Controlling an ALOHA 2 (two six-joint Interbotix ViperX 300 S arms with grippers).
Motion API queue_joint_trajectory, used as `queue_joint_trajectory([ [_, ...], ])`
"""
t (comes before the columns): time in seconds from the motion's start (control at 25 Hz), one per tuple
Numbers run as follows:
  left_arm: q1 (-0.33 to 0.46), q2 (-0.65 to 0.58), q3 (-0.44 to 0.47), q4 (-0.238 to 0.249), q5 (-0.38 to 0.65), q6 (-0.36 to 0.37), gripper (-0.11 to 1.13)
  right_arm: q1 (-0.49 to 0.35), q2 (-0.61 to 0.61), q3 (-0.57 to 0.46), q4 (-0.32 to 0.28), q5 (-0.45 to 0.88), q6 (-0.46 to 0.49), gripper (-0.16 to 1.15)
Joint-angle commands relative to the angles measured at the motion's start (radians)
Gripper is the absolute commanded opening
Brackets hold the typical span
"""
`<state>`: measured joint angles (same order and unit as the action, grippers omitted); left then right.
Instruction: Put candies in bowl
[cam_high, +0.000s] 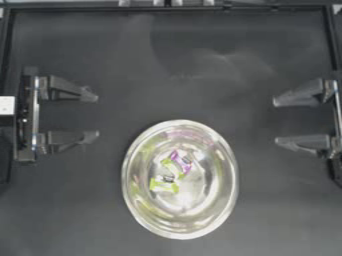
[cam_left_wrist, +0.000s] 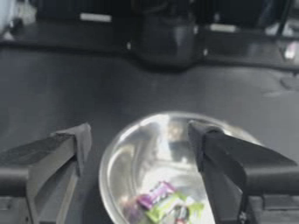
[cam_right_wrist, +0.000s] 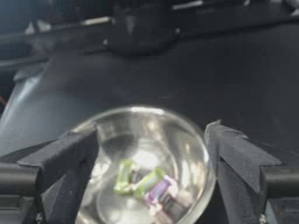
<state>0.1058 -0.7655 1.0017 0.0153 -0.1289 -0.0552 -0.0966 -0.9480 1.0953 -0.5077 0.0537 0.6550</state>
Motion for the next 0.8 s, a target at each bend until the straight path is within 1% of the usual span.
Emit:
queue_joint_trajectory([
  [0.04, 0.003, -0.021, 0.014, 0.003, -0.044, 0.003, 0.98, -0.015, -0.005, -0.003, -0.003, -0.041, -0.005, 1.0],
  [0.16, 0.008, -0.044, 0.037, 0.002, -0.051, 0.003, 0.98, -0.018, -0.028, 0.014, -0.005, -0.049, -0.002, 1.0],
  [0.36, 0.012, -0.117, 0.083, 0.003, -0.069, 0.003, 0.98, -0.02, -0.081, 0.044, 0.002, -0.049, 0.005, 1.0],
  [0.56, 0.014, -0.169, 0.132, 0.003, -0.081, 0.003, 0.98, -0.026, -0.094, 0.064, -0.003, -0.081, 0.005, 1.0],
  [0.8, 0.014, -0.196, 0.158, 0.002, -0.109, 0.0, 0.98, -0.043, -0.094, 0.081, -0.003, -0.129, 0.005, 1.0],
])
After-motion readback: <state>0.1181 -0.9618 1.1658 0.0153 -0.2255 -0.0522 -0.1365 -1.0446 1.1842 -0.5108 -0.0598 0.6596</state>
